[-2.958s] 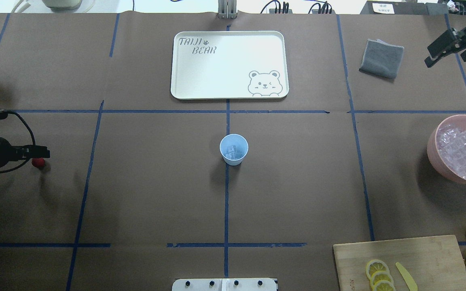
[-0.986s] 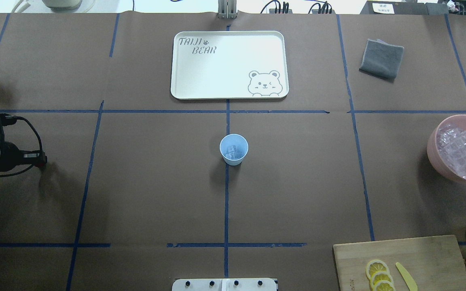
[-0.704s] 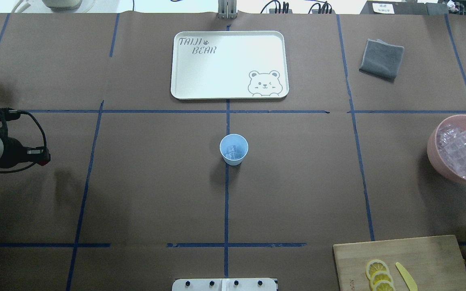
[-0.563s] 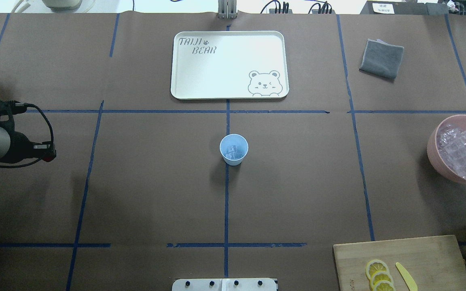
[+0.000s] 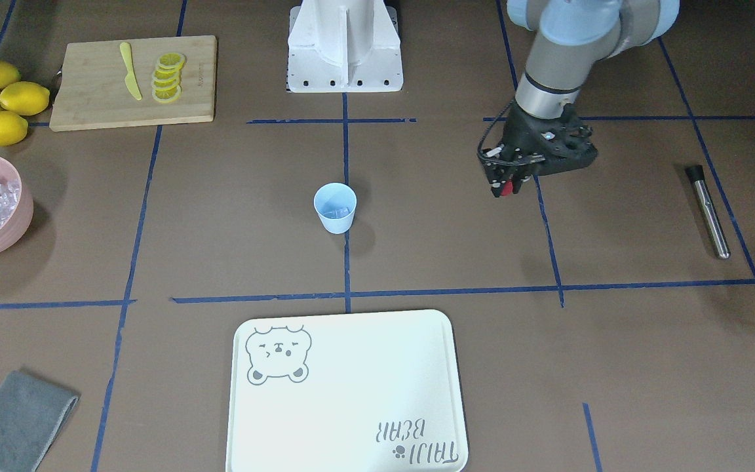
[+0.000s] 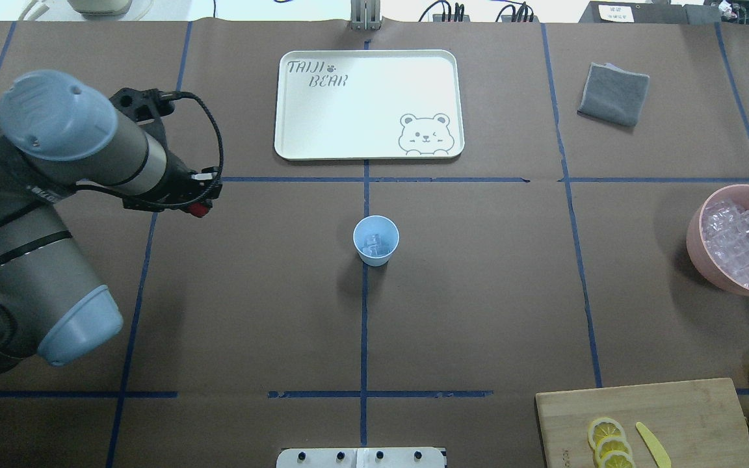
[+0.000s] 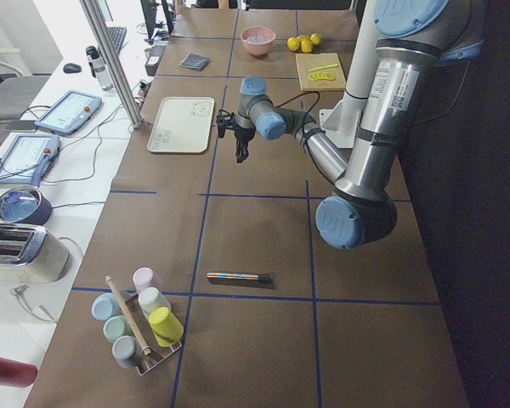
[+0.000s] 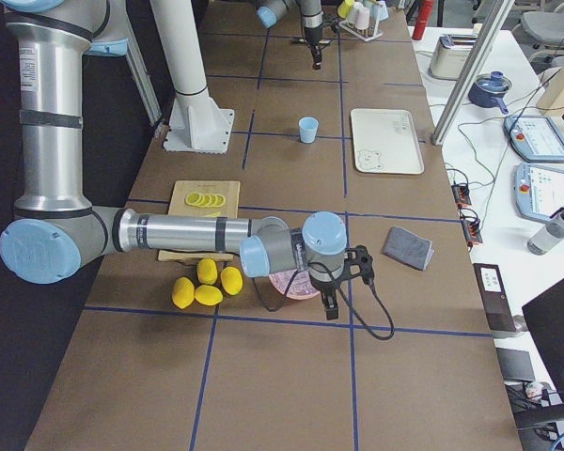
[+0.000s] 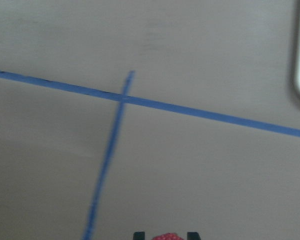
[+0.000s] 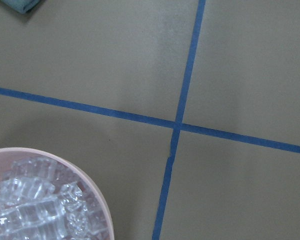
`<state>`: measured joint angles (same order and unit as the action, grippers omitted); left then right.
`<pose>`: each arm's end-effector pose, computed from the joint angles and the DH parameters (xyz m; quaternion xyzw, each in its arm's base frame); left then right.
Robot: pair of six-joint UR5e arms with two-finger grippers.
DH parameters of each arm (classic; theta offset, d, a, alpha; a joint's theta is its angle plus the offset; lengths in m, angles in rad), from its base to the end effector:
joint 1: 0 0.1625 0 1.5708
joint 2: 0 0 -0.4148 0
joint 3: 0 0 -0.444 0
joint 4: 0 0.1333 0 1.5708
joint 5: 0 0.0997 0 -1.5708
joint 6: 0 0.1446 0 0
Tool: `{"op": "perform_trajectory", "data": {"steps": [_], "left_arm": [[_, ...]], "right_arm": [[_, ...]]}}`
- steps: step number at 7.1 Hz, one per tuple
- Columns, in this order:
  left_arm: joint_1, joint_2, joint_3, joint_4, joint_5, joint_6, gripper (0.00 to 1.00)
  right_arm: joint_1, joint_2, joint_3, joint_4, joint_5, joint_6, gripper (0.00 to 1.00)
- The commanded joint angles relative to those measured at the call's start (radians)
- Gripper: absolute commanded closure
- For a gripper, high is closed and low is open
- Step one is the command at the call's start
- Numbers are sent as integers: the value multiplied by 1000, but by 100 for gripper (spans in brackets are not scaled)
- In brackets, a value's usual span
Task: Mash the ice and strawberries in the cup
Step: 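Carry the strawberry with the left gripper over the blue cup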
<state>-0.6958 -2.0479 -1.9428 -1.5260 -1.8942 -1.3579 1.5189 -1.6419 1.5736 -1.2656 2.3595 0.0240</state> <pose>0.4442 -0.4848 0.2209 0.0364 0.4121 -0.1560 0.8969 0.0030 -0.5352 0.6822 0.0945 -0.3854 -0.0582 0.9161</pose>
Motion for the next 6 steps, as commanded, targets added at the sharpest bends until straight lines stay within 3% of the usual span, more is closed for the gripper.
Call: {"op": "perform_trajectory", "data": {"steps": [1,3,4,6], "left_arm": [[56,-196,115,24,1,-125,100],[96,-308,241,-23,10,-197,100],[105,-323,296,-104,10,-231,100],[140,-357,341,-134,12,-234,100]], "right_arm": [[29,-7,-30,34,55,2,1],[50,13,-14,-54,98,8,1],[50,11,29,-111,98,8,1],[55,2,57,-138,92,7,1]]}}
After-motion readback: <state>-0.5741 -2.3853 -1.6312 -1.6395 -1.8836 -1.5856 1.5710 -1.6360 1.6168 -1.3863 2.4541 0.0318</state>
